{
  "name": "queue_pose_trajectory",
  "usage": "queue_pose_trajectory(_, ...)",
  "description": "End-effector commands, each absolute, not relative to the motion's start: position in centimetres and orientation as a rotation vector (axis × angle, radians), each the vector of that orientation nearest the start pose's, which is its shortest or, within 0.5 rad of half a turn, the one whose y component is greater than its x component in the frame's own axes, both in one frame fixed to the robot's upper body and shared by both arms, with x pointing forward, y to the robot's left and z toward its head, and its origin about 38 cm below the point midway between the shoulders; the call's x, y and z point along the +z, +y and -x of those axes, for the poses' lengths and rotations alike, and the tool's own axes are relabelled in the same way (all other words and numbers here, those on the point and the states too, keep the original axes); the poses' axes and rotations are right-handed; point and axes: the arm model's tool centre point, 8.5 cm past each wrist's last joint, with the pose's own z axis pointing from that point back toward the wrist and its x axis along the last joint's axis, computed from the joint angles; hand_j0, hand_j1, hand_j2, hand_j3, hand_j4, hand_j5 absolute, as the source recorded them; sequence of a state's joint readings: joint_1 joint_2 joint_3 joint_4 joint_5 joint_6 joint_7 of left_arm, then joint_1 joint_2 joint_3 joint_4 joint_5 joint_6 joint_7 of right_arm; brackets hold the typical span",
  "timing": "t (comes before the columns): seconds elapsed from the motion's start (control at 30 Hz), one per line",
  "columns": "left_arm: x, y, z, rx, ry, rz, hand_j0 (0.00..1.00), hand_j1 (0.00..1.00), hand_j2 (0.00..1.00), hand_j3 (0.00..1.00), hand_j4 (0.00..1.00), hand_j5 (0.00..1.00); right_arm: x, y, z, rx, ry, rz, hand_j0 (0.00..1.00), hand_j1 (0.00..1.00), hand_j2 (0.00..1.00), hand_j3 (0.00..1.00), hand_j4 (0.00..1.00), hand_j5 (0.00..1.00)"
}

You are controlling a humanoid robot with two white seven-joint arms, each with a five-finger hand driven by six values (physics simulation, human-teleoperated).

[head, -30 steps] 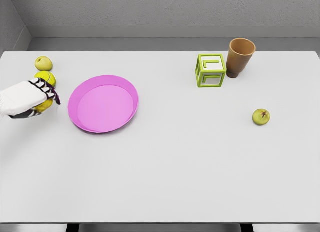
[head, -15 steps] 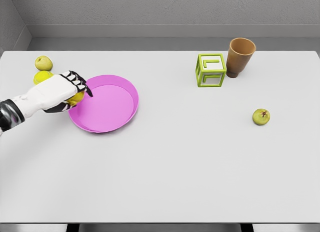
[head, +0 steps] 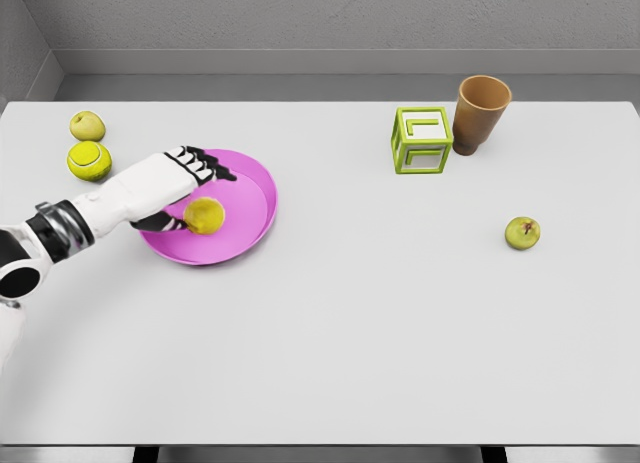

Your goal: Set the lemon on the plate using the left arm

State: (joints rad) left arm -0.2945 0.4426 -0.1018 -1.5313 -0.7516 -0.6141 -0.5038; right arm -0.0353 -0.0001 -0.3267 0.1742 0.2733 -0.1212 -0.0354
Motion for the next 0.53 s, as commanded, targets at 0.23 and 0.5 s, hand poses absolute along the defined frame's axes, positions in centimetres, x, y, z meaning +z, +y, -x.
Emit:
queue_pose_trajectory(0.23,19.5,34.9,-40.7,-1.721,-1.515,-0.711,1.0,1.0,1.0,1.0,1.0,1.0,-25.7,-25.6,2.2,-0.056,0.008,0.074,1.0,1.0,1.0,1.0,1.0,1.0)
queue_pose_trajectory(0.5,20.5,39.6,-38.7,-1.579,-1.532,-0.727,1.0,1.0,1.0,1.0,1.0,1.0,-25.7,-25.5,2.2,-0.056,0.009,0.073,1.0,1.0,1.0,1.0,1.0,1.0)
